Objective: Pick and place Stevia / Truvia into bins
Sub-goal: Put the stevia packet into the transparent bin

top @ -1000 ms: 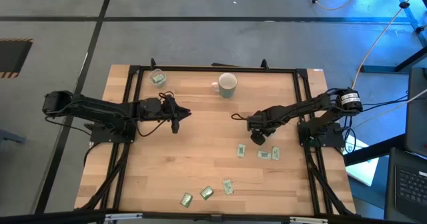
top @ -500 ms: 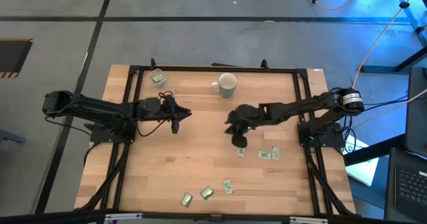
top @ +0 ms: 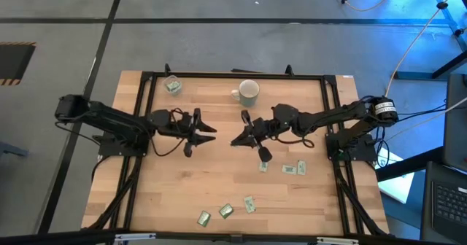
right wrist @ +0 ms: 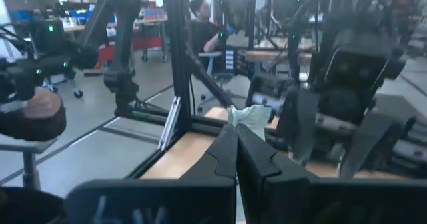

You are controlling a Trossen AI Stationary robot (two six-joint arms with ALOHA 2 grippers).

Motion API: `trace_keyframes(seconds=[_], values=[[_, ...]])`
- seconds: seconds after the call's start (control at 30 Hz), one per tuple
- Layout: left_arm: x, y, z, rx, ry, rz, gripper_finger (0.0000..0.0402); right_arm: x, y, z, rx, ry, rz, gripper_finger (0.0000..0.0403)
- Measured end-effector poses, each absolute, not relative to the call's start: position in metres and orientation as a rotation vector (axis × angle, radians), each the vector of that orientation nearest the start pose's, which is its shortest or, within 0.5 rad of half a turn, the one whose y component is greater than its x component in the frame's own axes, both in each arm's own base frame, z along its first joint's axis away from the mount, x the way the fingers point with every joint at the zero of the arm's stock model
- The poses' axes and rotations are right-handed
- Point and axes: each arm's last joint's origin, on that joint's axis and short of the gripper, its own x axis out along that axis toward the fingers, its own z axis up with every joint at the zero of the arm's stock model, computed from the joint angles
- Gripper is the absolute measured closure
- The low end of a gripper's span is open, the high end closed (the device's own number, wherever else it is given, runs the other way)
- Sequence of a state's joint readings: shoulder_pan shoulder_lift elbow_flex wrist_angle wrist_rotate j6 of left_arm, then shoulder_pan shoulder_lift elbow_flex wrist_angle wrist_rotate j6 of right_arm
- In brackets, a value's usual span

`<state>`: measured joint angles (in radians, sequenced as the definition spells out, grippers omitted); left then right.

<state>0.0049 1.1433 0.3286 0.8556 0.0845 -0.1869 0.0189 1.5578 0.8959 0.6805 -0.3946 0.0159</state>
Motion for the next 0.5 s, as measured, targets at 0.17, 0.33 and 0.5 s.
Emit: trace_keyframes(seconds=[0.17,0.33,0.5], values=[[0.230,-0.007,0.206,-0.165,-0.113,-0.114,0.0262,0.341,0.018,0.268,0.009,-0.035,0.414,0.0402],[0.252,-0.013,0.206,-0.115,-0.125,-0.154,0.0261,0.341,0.018,0.268,0.039,-0.028,0.414,0.0402],[0.280,-0.020,0.211,-0.056,-0.130,-0.223,0.0262,0.341,0.018,0.268,0.042,-0.028,0.415,0.0402]])
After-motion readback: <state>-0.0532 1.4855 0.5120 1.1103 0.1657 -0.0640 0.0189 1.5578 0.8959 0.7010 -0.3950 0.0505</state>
